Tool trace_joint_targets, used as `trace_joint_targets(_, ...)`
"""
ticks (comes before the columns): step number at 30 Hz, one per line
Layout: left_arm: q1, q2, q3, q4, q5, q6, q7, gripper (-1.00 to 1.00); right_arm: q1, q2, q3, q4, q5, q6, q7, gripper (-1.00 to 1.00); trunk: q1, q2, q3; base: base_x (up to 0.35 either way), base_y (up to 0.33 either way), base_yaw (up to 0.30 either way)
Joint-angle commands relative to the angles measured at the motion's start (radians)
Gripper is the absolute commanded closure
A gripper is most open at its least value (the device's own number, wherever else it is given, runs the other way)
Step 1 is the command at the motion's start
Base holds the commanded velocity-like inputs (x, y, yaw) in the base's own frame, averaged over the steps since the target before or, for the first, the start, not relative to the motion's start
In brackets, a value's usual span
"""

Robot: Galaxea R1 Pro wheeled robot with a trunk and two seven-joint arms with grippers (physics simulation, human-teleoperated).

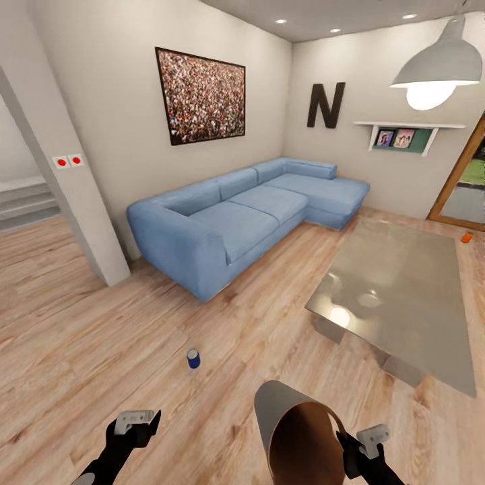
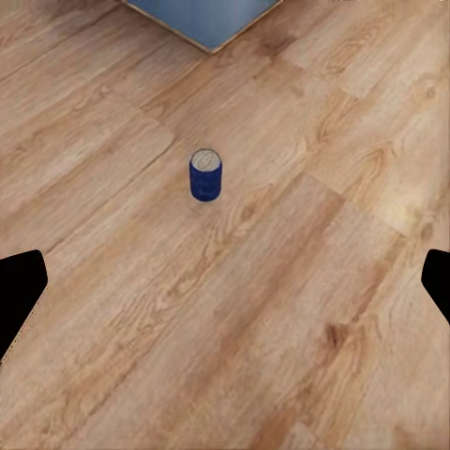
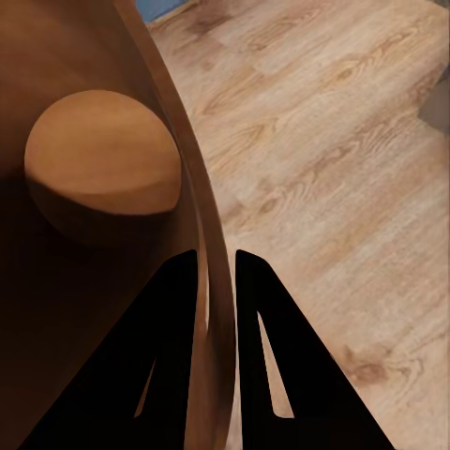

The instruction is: Put the three can of soda from the living room inside the tash can in the kitchen.

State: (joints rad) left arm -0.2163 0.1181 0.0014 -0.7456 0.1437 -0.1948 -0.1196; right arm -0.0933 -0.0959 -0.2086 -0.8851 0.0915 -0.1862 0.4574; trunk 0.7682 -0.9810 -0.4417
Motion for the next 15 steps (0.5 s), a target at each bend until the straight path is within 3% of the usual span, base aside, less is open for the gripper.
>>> trace_joint_targets(1,0.0,0.0,0.0,0.0,0.0,0.0,0.0,-1.0,0.0,0.0,0.0,-0.002,-0.008,0.0,0.006,1.0,0.0,0.0,0.0,0.276,0.18,-0.043)
trace_joint_targets(12,0.0,0.0,0.0,0.001,0.0,0.0,0.0,-1.0,-0.001,-0.001,-0.006,-0.008,-0.011,-0.001,0.004,1.0,0.0,0.0,0.001,0.275,0.18,-0.008)
trace_joint_targets(15,0.0,0.0,-0.001,0.001,-0.001,0.001,-0.001,-1.0,-0.008,-0.004,-0.038,-0.019,-0.02,0.005,0.013,1.0,0.0,0.0,0.001,0.267,0.179,0.0)
